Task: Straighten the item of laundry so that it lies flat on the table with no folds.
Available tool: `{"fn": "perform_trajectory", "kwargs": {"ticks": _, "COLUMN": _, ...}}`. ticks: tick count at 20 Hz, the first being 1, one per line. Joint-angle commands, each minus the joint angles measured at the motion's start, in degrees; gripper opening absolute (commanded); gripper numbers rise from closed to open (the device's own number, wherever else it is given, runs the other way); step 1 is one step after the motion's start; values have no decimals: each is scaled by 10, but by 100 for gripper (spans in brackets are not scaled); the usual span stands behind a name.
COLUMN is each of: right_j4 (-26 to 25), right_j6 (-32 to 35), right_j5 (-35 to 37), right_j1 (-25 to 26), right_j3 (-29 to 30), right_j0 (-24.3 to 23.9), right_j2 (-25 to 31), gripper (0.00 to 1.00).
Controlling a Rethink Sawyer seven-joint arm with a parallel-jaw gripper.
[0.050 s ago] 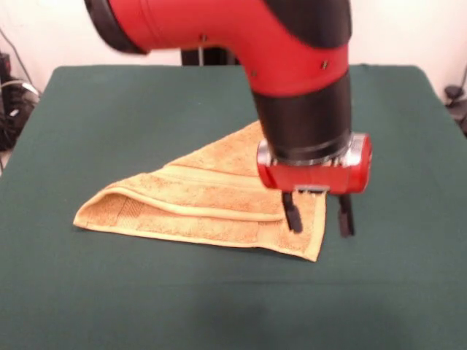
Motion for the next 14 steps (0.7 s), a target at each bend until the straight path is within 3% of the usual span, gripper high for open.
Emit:
{"fn": "perform_trajectory", "kwargs": {"ticks": 1, "right_j4": 21, "right_j6": 75, "right_j5": -9, "right_j1": -60, "right_j3": 186, "right_j0": 16, "right_j2": 27, "gripper": 100}}
{"fn": "perform_trajectory", "kwargs": {"ticks": 6, "right_j4": 15, "right_j6": 50, "right_j5": -42, "right_j1": -65, "right_j3": 239, "right_j0": -1, "right_j2": 38, "gripper": 100}}
{"fn": "perform_trajectory", "kwargs": {"ticks": 14, "right_j4": -32, "right_j6": 11, "right_j5": -104, "right_j1": -25, "right_j3": 235, "right_j0": -10, "right_j2": 33, "gripper": 100}}
